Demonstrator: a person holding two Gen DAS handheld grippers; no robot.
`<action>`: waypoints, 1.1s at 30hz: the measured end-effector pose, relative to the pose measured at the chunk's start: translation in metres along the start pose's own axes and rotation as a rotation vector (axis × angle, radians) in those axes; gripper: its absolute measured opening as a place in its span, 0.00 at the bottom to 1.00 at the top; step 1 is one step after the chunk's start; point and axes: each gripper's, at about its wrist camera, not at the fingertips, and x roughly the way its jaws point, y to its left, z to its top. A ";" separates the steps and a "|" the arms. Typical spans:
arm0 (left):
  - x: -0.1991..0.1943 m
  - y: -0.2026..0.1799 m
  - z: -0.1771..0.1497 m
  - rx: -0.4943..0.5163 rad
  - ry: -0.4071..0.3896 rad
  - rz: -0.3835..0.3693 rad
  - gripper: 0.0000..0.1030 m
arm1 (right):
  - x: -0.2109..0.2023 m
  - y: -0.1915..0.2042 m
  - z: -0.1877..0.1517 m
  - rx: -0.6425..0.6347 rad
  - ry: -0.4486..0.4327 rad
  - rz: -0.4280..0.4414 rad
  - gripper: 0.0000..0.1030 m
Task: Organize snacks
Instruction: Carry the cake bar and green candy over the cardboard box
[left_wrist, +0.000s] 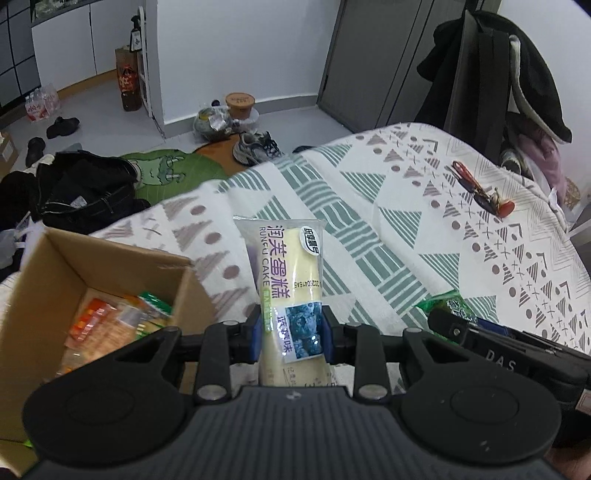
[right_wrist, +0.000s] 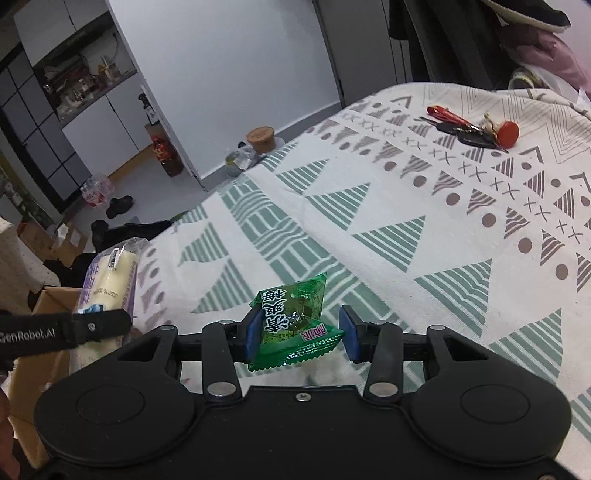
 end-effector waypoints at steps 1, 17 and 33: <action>-0.005 0.003 0.001 0.001 -0.005 0.003 0.29 | -0.003 0.003 0.000 -0.001 -0.006 0.005 0.41; -0.078 0.066 0.016 -0.032 -0.040 0.000 0.29 | -0.061 0.082 -0.003 -0.042 -0.057 -0.003 0.41; -0.113 0.136 0.026 -0.020 -0.034 -0.045 0.29 | -0.079 0.167 -0.013 -0.033 -0.060 0.001 0.41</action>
